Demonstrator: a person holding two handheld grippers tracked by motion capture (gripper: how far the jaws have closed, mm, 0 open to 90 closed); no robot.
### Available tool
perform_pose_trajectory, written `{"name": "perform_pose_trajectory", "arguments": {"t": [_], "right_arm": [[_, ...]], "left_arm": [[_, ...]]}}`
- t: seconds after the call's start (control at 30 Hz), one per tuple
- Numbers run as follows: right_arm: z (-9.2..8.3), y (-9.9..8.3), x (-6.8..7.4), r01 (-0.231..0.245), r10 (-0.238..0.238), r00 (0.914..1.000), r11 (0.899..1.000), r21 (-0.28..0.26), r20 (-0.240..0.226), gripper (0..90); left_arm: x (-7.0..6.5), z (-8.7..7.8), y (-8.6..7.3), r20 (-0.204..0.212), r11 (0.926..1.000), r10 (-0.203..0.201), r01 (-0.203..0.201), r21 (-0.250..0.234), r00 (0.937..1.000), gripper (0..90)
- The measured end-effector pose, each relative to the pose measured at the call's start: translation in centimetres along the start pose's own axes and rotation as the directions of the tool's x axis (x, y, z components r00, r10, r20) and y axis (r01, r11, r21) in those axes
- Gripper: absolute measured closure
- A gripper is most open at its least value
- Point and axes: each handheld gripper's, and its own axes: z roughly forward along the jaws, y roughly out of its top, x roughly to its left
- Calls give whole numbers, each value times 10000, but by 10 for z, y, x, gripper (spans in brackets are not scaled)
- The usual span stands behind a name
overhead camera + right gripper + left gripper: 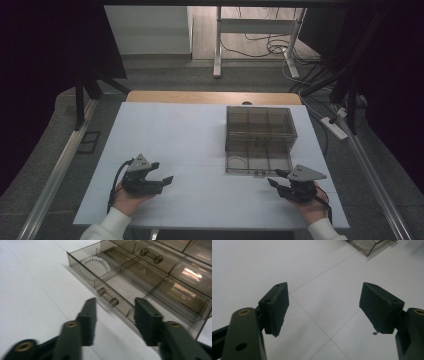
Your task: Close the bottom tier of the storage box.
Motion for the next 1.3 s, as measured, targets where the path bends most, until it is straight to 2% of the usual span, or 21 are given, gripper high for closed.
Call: {"name": "perform_pose_trajectory", "arguments": {"t": [0.07, 0.2, 0.37, 0.47, 0.6, 1.3], "right_arm": [[3, 0, 0, 116, -114, 9999, 9997, 215, -87, 737], [9, 0, 0, 103, -90, 9997, 9982, 596, -224, 891], [17, 0, 0, 108, -93, 9998, 9943, 1057, -152, 895], [22, -1, -2, -52, 62, 10000, 9930, 1178, -75, 895], [27, -2, -3, 46, -46, 10000, 9900, 1407, -3, 895], [38, 0, -7, 88, -124, 9997, 9873, 1583, 219, 895]], "left_arm": [[0, 0, 0, -9, 10000, 1, -1, 35, 10000, 247], [0, 1, 0, 9, 10000, 16, -16, 68, 10000, 244], [0, 1, 0, 24, 10000, 19, -19, 87, 10000, 242], [0, 2, 0, 22, 10000, 15, -16, 97, 10000, 242], [0, 2, 0, 16, 9999, 23, -23, 113, 10000, 242], [1, 1, 0, -17, 9999, -33, 34, 146, 10000, 237]]}}
